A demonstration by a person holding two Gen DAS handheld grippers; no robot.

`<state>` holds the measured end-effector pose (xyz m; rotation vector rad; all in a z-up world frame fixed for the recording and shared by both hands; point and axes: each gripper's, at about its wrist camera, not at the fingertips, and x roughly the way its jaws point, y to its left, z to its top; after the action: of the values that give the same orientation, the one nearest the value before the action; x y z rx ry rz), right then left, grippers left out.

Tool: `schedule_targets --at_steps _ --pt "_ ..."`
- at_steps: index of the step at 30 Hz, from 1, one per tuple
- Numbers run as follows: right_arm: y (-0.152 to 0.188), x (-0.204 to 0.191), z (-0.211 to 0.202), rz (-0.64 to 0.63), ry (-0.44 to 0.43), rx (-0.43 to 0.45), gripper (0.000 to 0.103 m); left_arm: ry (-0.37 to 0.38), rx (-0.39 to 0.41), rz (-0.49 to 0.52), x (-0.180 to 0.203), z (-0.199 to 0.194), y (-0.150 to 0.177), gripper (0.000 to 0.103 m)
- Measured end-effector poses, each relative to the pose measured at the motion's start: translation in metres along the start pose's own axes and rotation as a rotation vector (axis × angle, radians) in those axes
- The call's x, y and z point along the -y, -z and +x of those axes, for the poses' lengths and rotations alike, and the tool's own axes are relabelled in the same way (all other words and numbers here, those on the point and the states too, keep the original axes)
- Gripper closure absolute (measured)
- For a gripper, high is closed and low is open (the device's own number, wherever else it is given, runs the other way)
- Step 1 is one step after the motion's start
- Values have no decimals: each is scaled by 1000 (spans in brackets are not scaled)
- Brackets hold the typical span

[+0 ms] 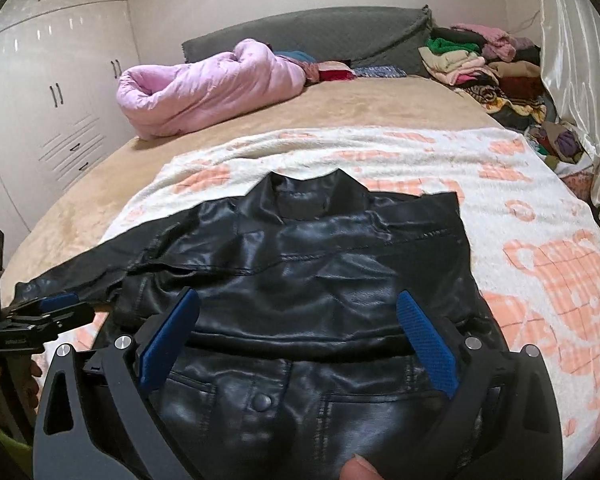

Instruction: Fold large clothes

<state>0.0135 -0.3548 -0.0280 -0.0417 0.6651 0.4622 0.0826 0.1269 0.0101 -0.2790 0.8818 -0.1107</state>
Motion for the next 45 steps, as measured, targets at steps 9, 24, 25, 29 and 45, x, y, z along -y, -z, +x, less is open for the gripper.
schedule_targets --at_steps 9,24,25,29,45 --pt "-13 -34 -13 -45 -44 36 4 -17 43 -54 -23 -25 -1 9" --pt "-32 -98 -16 -65 -91 65 4 -26 95 -153 -70 -58 4 10" --pt "-34 -102 -16 -64 -91 70 4 -28 98 -157 -73 -60 4 10" --pt "-37 -121 -16 -80 -110 79 4 -47 125 -174 -86 -70 5 10" --pt "-38 -203 8 -206 -181 47 4 -166 201 -254 -141 -103 17 9"
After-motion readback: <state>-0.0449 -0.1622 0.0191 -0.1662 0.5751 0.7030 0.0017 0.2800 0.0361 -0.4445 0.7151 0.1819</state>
